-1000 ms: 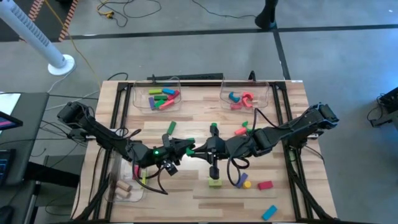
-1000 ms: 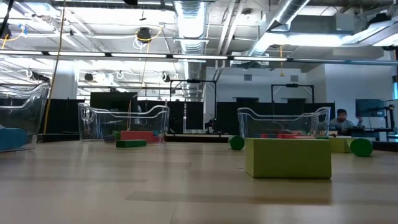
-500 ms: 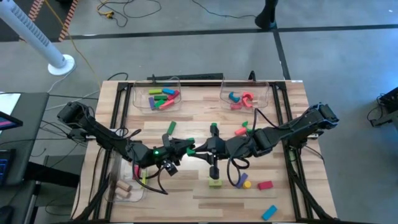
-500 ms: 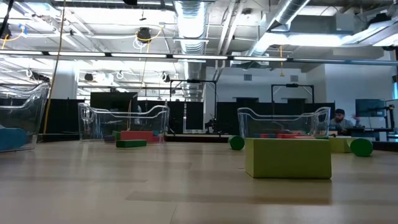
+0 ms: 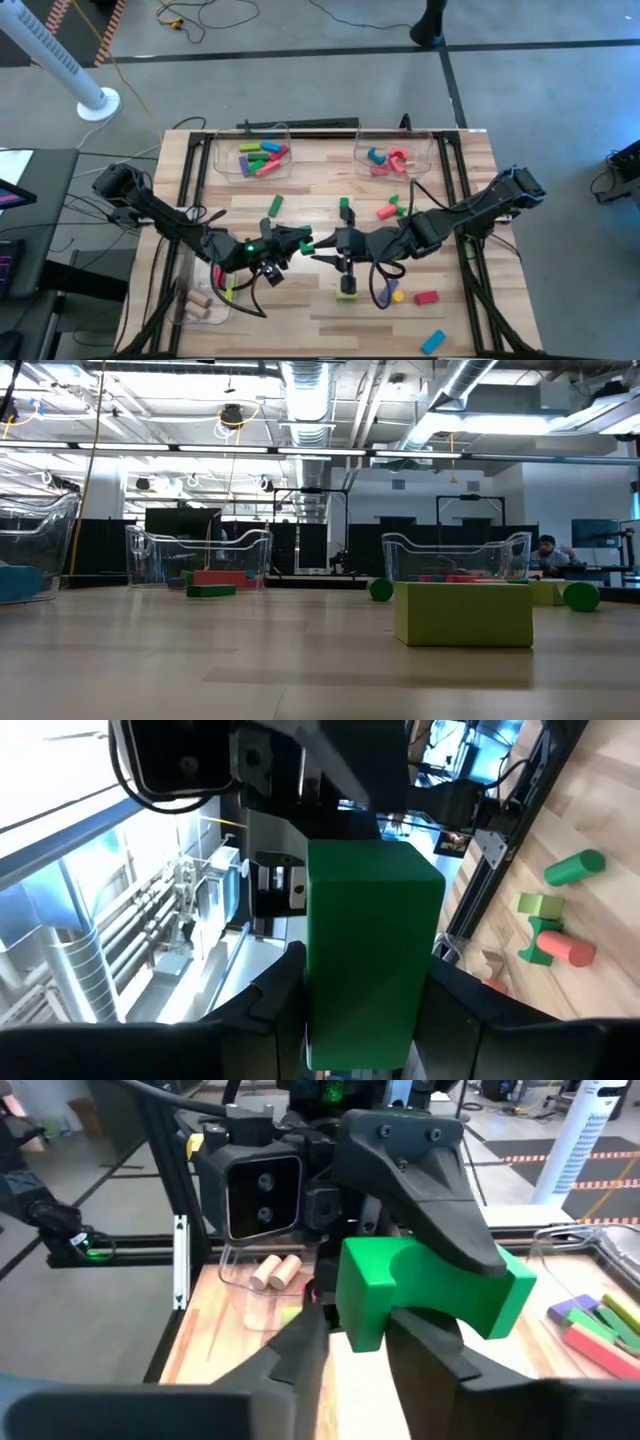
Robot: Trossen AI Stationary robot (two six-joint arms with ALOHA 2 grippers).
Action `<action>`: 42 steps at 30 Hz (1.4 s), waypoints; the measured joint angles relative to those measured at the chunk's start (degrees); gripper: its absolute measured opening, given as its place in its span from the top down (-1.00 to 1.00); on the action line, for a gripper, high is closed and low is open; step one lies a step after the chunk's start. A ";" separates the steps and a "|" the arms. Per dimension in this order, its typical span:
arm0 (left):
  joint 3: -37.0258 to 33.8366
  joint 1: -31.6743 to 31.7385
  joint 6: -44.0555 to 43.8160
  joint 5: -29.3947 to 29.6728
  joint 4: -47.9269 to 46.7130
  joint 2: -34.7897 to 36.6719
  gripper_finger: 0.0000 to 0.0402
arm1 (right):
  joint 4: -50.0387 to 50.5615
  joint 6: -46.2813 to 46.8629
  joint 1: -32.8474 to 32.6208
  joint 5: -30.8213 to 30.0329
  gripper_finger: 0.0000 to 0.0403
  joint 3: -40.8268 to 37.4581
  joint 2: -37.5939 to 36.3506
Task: Sort blocks by size
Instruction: Put the green arch block into the top right transparent bin
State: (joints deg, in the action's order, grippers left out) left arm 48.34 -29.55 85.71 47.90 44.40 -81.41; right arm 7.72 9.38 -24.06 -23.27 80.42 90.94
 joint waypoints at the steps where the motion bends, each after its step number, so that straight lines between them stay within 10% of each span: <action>1: 0.00 -0.04 -0.01 0.11 0.00 0.00 0.32 | 0.10 0.01 -0.08 -0.70 0.27 0.00 0.00; 22: 0.00 4.43 -8.04 -3.02 -0.53 0.07 0.32 | 25.36 21.08 -5.53 -9.18 -0.07 -0.73 0.00; 42: 10.88 34.85 -44.97 -44.44 -21.35 -0.44 0.32 | 44.18 60.66 -17.31 -23.61 0.06 -15.78 0.07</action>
State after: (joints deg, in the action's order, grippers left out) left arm 59.21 5.30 40.74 3.46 23.05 -81.85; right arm 51.90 70.03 -41.36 -46.88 64.64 91.00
